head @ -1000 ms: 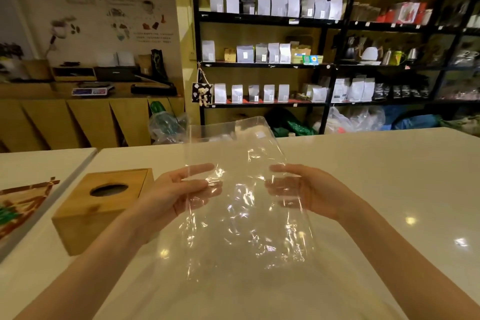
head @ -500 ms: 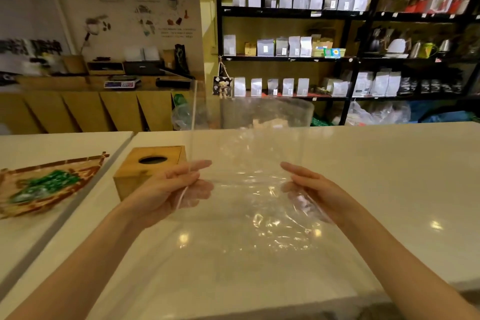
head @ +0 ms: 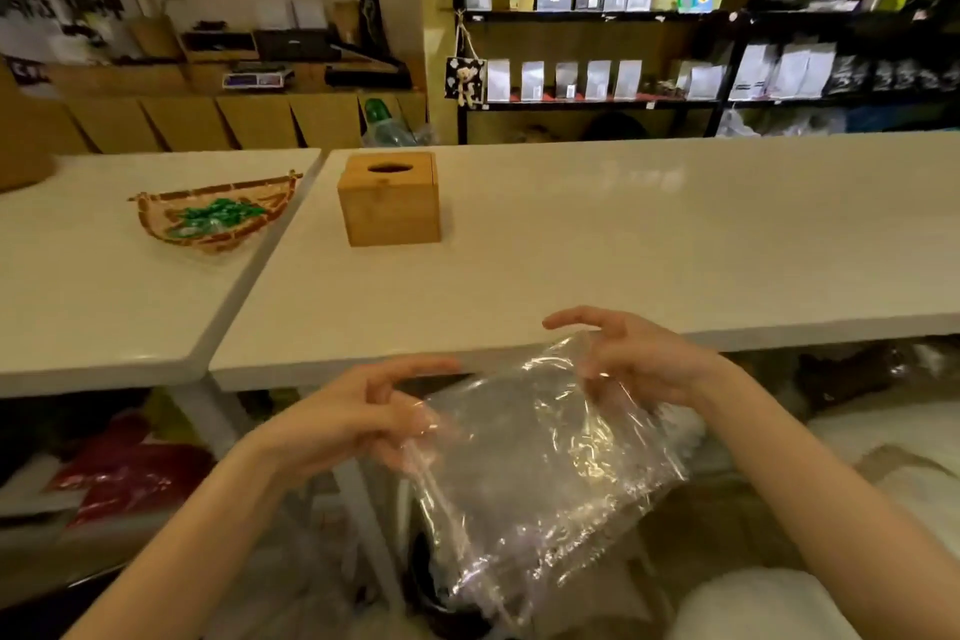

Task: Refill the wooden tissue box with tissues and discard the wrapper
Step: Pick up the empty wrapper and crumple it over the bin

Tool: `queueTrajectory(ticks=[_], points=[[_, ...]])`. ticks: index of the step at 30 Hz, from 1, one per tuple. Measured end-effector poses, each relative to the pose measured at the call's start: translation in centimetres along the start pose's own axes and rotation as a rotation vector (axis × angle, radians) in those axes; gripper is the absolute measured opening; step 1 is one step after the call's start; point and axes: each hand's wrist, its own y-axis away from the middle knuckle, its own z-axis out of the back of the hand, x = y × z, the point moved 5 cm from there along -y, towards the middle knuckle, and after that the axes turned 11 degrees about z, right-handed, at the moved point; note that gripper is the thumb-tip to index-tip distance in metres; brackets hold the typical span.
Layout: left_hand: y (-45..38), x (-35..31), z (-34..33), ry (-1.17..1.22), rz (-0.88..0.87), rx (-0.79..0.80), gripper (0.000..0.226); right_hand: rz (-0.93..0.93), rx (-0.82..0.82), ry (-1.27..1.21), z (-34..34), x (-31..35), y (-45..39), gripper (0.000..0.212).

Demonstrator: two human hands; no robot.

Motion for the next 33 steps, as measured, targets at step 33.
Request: queueTrajectory(ticks=[33], points=[[-25.8,61.5,4.5,0.439,0.502,-0.838,0.011,-0.548,-0.571,0.343,-8.7,-66.7,-4.9,0.019]])
